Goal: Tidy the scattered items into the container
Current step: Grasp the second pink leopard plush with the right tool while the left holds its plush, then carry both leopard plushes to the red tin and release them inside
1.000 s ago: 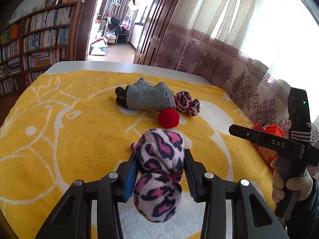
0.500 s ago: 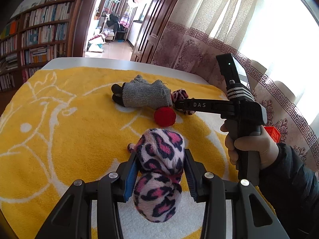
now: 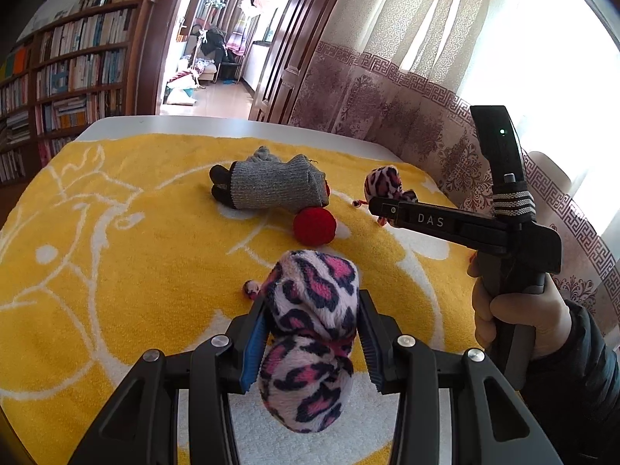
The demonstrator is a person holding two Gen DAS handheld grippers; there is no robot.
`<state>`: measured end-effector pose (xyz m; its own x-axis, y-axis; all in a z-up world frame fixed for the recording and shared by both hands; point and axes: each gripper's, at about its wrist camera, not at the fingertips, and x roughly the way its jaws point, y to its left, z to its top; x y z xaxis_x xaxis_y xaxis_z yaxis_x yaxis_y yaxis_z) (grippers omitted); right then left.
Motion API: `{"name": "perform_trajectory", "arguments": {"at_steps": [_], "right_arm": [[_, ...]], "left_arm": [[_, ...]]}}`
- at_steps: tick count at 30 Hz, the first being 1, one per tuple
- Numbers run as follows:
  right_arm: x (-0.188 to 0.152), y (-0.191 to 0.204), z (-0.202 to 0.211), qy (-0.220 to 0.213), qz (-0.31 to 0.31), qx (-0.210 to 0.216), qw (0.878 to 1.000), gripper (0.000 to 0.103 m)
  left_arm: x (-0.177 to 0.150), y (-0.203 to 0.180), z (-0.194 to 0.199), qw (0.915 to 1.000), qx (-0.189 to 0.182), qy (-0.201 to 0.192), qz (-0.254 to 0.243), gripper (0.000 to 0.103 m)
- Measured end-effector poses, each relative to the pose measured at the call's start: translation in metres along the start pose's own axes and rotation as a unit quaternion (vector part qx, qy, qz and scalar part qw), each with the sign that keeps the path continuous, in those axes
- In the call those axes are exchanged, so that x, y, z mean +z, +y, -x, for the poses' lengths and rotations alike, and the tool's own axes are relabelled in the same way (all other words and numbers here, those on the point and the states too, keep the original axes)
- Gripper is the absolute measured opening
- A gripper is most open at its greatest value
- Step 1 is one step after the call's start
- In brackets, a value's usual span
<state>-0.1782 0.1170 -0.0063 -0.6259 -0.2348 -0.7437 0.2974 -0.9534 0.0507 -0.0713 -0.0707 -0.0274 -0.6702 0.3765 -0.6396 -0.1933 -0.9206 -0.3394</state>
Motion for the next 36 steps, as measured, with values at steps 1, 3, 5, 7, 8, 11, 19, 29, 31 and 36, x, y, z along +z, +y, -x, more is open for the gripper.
{"name": "perform_trajectory", "arguments": {"at_steps": [1,3,5,7,8,11,19,29,31,36], "right_arm": [[-0.004,-0.003,0.009,-0.003,-0.004,0.0,1.0,0.039],[-0.012,-0.01,0.028,-0.012,-0.013,0.008,1.0,0.039],[-0.021,-0.019,0.049,-0.024,-0.023,0.008,0.999,0.039],[-0.029,-0.029,0.07,-0.036,-0.031,0.007,0.999,0.039],[-0.034,-0.035,0.08,-0.043,-0.038,0.006,0.998,0.039],[-0.048,-0.057,0.11,-0.063,-0.06,-0.001,0.996,0.039],[-0.093,-0.146,0.179,-0.097,-0.137,-0.079,0.983,0.039],[-0.137,-0.226,0.216,-0.111,-0.22,-0.136,0.96,0.039],[-0.138,-0.232,0.213,-0.112,-0.225,-0.136,0.958,0.039],[-0.14,-0.243,0.201,-0.097,-0.231,-0.134,0.959,0.039]], "left_arm": [[0.0,-0.001,0.0,1.0,0.0,-0.001,-0.002,0.044],[0.0,-0.003,0.0,1.0,0.001,-0.002,-0.006,0.044],[-0.001,-0.005,-0.001,1.0,0.001,-0.001,-0.009,0.044],[-0.002,-0.005,-0.003,0.9999,0.003,0.001,-0.01,0.044],[-0.002,-0.005,-0.004,0.9999,0.003,0.003,-0.01,0.044],[-0.003,-0.005,-0.007,0.9999,0.004,0.008,-0.01,0.044],[-0.006,-0.036,-0.007,0.9992,-0.013,0.01,-0.036,0.044],[-0.005,-0.112,-0.009,0.9931,-0.07,0.017,-0.093,0.044],[-0.005,-0.13,-0.006,0.9908,-0.081,0.017,-0.108,0.044],[-0.002,-0.171,0.001,0.9834,-0.111,0.022,-0.141,0.044]]}}
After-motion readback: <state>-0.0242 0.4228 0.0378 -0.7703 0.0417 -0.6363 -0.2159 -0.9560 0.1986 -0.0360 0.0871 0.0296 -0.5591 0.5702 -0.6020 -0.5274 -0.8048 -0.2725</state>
